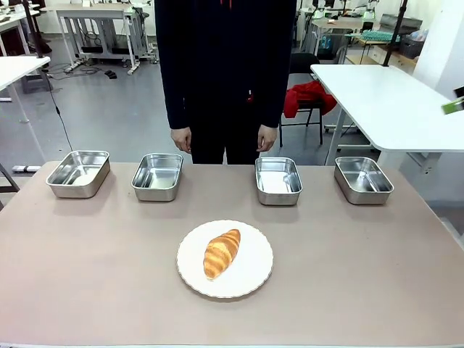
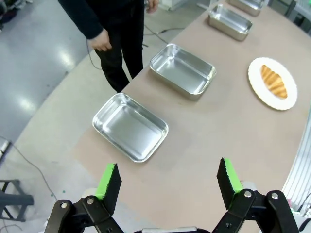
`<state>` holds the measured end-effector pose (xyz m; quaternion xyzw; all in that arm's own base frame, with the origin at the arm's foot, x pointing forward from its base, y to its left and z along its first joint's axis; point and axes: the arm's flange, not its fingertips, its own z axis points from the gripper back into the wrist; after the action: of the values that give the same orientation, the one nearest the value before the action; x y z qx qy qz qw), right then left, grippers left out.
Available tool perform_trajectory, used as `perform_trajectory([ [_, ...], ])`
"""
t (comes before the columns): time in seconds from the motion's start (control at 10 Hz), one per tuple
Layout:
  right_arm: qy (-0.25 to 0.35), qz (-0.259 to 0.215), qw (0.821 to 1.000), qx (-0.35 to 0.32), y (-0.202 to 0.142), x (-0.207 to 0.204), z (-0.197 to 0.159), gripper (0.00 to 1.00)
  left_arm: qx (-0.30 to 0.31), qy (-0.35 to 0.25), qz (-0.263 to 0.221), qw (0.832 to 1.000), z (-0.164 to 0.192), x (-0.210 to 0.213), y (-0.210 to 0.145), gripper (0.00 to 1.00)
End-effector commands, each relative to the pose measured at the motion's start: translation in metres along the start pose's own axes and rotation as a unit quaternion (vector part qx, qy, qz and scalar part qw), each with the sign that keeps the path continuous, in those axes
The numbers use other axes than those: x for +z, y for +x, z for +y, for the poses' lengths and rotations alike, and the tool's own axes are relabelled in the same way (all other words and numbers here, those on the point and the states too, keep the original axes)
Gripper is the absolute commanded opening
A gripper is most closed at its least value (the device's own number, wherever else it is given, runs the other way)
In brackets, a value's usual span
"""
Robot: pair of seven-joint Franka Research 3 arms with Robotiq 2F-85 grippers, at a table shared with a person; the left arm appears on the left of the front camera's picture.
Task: Place the bread in the container.
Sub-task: Place the Butter Roll into the Airtight Container indicated by the human.
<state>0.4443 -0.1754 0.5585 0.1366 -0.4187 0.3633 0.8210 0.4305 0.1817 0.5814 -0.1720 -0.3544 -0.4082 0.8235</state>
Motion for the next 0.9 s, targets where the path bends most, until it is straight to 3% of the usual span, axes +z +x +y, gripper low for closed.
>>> perform_trajectory([
  [0.0,0.032,-0.037,0.999,0.003,-0.011,0.012,-0.011,1.00,-0.024,-0.003,-0.035,0.999,-0.012,0.018,-0.009,1.00],
  [0.4,0.022,-0.047,0.999,-0.005,-0.023,0.027,-0.017,1.00,-0.035,0.023,-0.073,0.996,-0.024,0.046,-0.027,1.00],
  [0.8,0.014,-0.059,0.998,-0.004,-0.022,0.037,-0.020,1.00,-0.023,0.023,-0.108,0.994,-0.030,0.052,-0.023,1.00],
])
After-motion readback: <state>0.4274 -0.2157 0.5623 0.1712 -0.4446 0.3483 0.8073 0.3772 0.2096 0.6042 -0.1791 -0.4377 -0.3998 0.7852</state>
